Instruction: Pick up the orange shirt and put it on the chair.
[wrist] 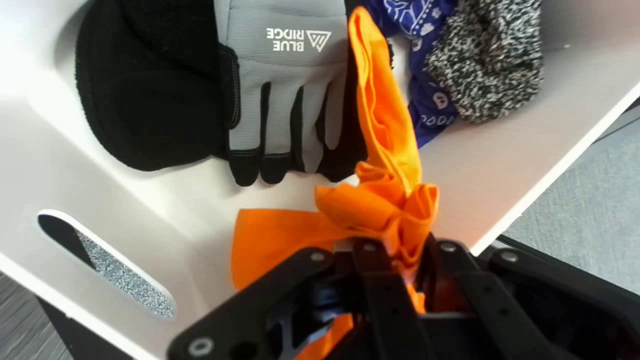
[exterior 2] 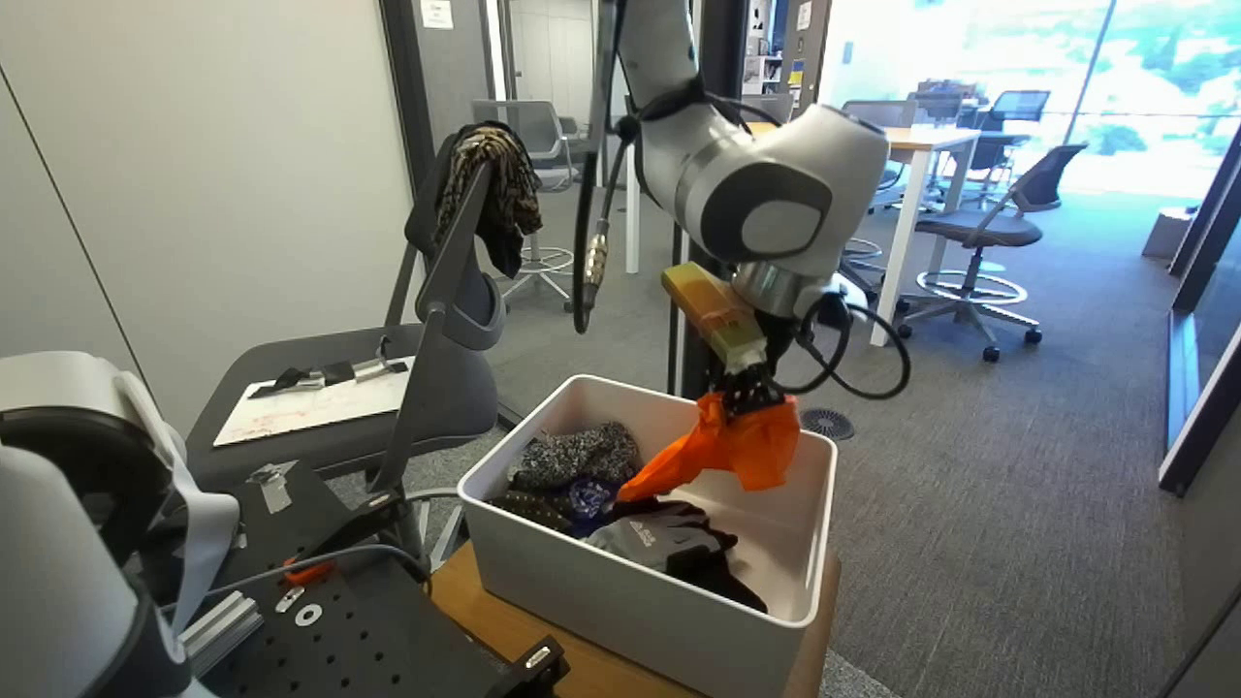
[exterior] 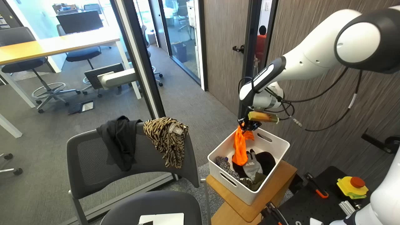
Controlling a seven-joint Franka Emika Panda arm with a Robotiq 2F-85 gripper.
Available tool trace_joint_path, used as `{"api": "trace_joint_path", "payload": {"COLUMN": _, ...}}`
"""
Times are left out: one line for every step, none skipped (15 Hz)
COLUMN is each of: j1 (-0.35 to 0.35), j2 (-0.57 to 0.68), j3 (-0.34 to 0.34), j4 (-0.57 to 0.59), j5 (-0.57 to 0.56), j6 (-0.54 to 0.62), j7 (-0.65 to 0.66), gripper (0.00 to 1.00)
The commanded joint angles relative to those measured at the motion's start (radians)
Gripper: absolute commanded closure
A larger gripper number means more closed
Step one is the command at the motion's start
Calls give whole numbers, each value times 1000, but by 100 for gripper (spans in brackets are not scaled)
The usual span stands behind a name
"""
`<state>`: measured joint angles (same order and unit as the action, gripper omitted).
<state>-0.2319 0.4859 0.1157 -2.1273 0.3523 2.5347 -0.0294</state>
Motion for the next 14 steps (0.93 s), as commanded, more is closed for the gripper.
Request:
{"api": "trace_joint_path", "payload": {"j1": 100, "j2": -217, "j3": -52, "j4": -92, "j5": -54, "j6": -68, "j7": 81, "gripper": 93}}
{"api": "trace_joint_path", "payload": {"j1": 128, "j2": -264, "j3": -61, "j4": -106, "j5": -76, "j6": -64, "j7": 106, "gripper": 93}}
{"api": "trace_joint_path", "payload": {"j1": 152, "j2": -308, "j3": -67, "j4": -112, "j5": -98, "j6": -75, "j7": 136, "gripper": 93}}
{"api": "trace_joint_path", "payload": {"j1": 181, "j2": -351, "j3": -74, "j4": -118, "j5": -135, "j6": -77, "j7": 174, "gripper": 93}}
{"api": "trace_joint_path", "payload": {"j1": 208, "j2": -393, "j3": -76, "j4": -120, "j5": -177, "j6": -82, "j7": 215, "gripper": 93}}
{"api": "trace_joint_path", "payload": {"j1": 237, "j2": -428, "j3": -77, "j4": -117, "j5": -236, "j6": -85, "j7": 264, "gripper": 93}}
{"api": "trace_joint_path", "payload": {"j1": 256, "j2": -463, "j3": -71, "j4": -109, "j5": -286, "j6": -105, "j7": 308, "gripper": 93}}
{"api": "trace_joint_path", "payload": {"j1": 277, "j2": -488, "j3": -61, "j4": -91, "j5": -344, "j6": -124, "j7": 353, "gripper": 93}}
{"api": "trace_joint_path", "payload": {"j1": 294, "j2": -515, "j3": -47, "j4": -71, "j5": -388, "j6": -155, "j7": 392, "gripper": 93}}
{"api": "trace_joint_path", "payload": {"j1": 312, "j2": -532, "j3": -29, "j4": -45, "j5": -438, "j6": -181, "j7": 435, "gripper": 93}}
{"api": "trace_joint_path", "payload": {"j1": 327, "j2": -547, "j3": -8, "j4": -13, "j5": -475, "j6": -221, "j7": 462, "gripper": 93}}
{"api": "trace_joint_path", "payload": {"j1": 343, "j2": -545, "j3": 16, "j4": 30, "j5": -517, "j6": -255, "j7": 496, "gripper": 93}}
{"api": "trace_joint_path", "payload": {"j1": 357, "j2": -544, "j3": 40, "j4": 75, "j5": -541, "j6": -301, "j7": 512, "gripper": 93}}
{"api": "trace_joint_path", "payload": {"j1": 374, "j2": -521, "j3": 65, "j4": 140, "j5": -563, "j6": -351, "j7": 519, "gripper": 93}}
